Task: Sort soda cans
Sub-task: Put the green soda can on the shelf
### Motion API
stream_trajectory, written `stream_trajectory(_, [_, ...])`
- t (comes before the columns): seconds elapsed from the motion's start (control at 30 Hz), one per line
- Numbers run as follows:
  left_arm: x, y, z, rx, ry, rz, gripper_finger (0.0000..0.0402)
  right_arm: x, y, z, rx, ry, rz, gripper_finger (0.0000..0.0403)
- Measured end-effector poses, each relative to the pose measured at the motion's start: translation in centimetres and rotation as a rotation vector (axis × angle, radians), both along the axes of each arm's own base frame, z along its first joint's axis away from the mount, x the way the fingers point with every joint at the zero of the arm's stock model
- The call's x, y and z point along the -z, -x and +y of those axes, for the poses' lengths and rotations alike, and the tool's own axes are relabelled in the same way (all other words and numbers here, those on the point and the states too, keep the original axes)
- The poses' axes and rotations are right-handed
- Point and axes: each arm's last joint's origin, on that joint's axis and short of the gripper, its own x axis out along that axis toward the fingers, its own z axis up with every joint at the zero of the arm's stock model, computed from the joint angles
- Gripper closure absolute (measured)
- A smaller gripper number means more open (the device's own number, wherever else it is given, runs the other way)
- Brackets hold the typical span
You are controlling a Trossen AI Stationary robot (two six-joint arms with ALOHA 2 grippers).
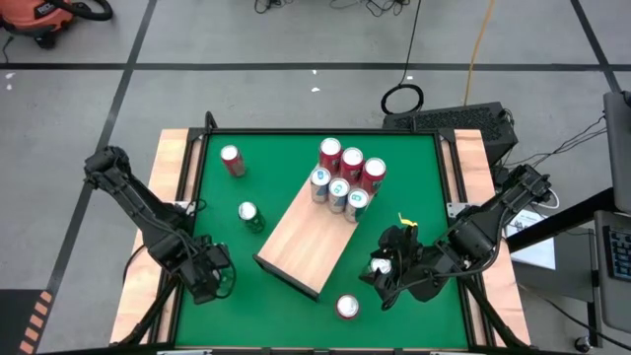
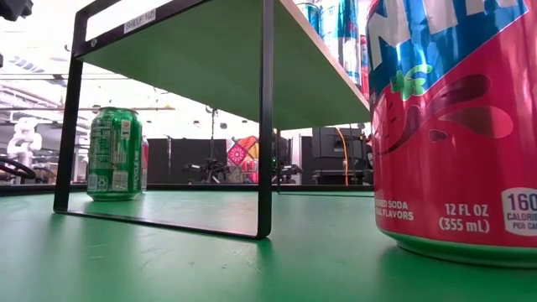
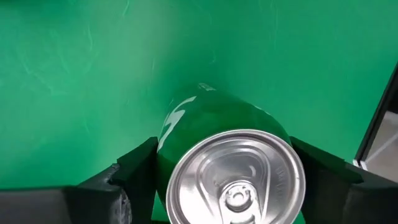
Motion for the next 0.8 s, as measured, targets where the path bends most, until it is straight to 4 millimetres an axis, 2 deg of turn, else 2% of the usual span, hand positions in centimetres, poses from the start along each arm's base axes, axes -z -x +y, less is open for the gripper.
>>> stream_trajectory(0.1, [-0.4,0.2,0.0,-0.014,0.03,0.045,0.0124,-0.3,-0.2,0.1,-0.001,-0.017,-0.034,0.008])
stream_trajectory(0.17, [-1.4,0.1,0.0,-0.015,0.047,0.049,0.0124,-0.6,-0.5,0.3,-0.013,-0.032,-0.077,0.008])
stream_trajectory(0.33, [-5.3,0.1,0.6,-0.026,0.039,0.057,0.0124,-1.8,-1.2,0.8,-0.021,-0.056,-0.218,0.008])
stream_trajectory(0.53, [-10.6,0.4,1.5,-0.024,0.037,0.013,0.0124,-3.2,-1.9,0.6,0.017,0.013,-0.373,0.008])
stream_trajectory(0.8, [-16.6,0.7,3.2,-0.096,0.096,-0.156,0.0124,-4.2,-3.7,-0.3,0.053,0.114,-0.505,0.008])
